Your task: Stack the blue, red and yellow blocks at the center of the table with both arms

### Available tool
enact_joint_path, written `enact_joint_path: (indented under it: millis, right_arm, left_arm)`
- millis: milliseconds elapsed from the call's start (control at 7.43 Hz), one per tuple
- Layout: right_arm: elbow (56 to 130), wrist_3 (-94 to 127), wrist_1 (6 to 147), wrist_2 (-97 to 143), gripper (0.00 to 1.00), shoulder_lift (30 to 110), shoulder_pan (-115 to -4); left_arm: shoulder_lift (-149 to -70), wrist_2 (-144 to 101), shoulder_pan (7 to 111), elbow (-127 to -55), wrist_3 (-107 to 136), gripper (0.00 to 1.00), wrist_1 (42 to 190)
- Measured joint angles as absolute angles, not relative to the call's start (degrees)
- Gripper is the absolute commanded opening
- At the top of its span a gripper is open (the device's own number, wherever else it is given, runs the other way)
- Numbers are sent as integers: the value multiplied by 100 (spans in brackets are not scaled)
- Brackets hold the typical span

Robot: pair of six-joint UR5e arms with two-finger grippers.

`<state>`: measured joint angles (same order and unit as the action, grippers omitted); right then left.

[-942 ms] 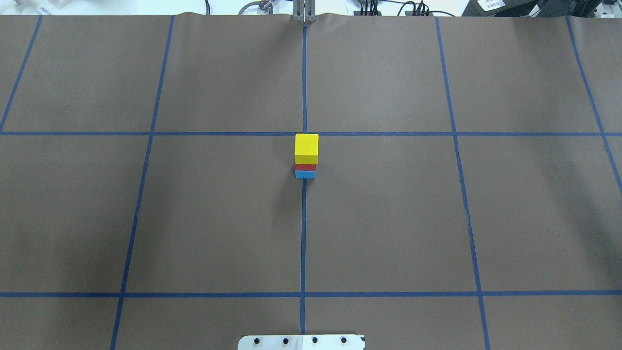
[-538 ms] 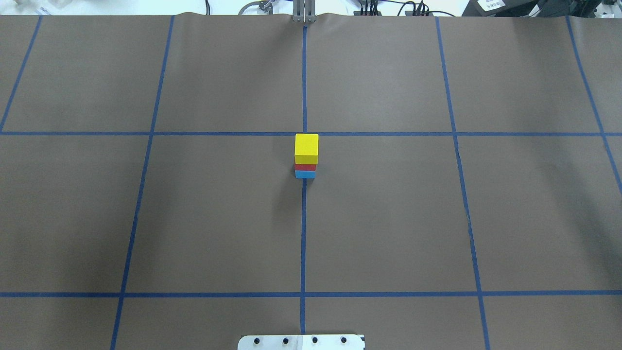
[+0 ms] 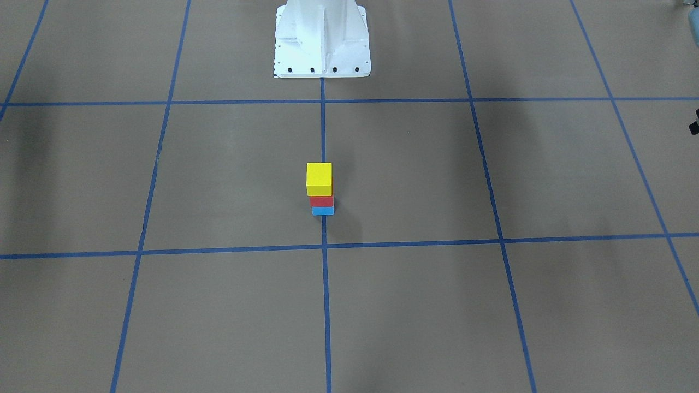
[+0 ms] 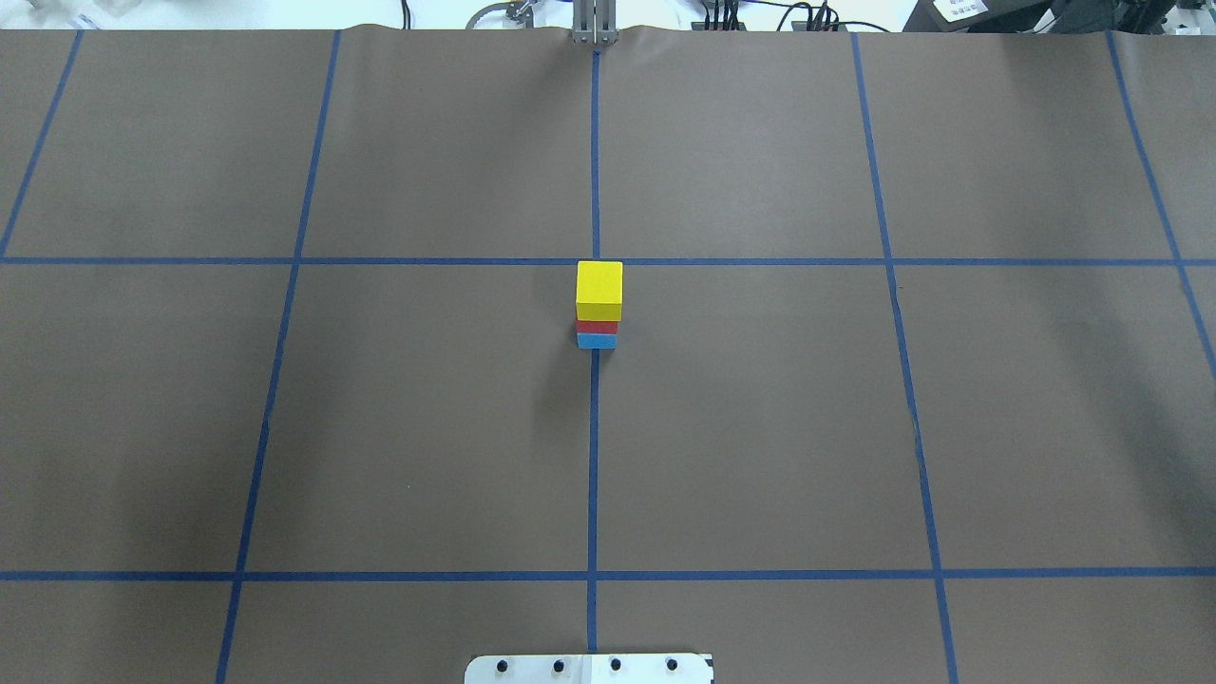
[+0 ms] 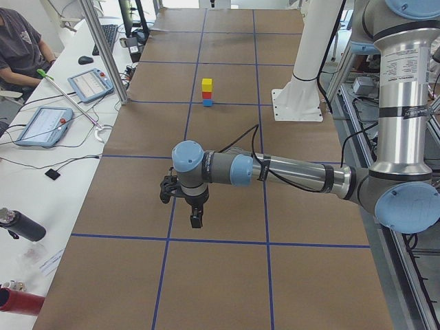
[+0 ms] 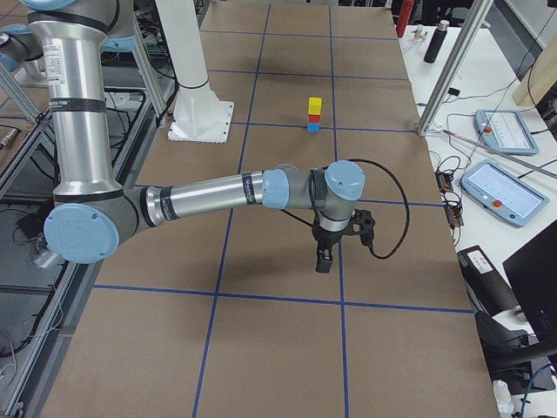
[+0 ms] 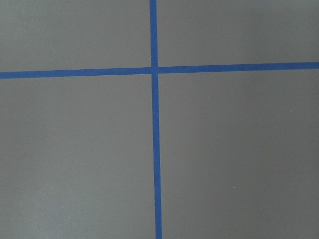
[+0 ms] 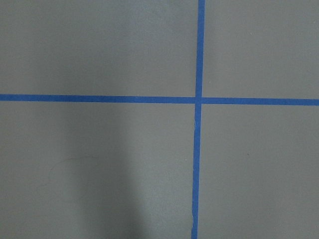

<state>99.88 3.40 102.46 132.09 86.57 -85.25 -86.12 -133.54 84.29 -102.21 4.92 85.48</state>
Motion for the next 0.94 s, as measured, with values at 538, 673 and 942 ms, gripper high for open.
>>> enact_joint_path:
  millis: [538, 673, 942]
  right_arm:
    - [9979, 370, 10232, 13230, 99, 8657, -8525]
    - [9981, 374, 10231, 13230, 99, 8657, -8525]
    - [9984, 377, 10230, 13226, 99, 8663, -8526]
  left_arm:
    - [-8603, -13351, 8443, -10367, 501, 100, 8543]
    - [-8600, -13351, 8445, -10373, 501, 100, 8543]
    - [-8593, -13351, 8450, -10376, 501, 100, 8543]
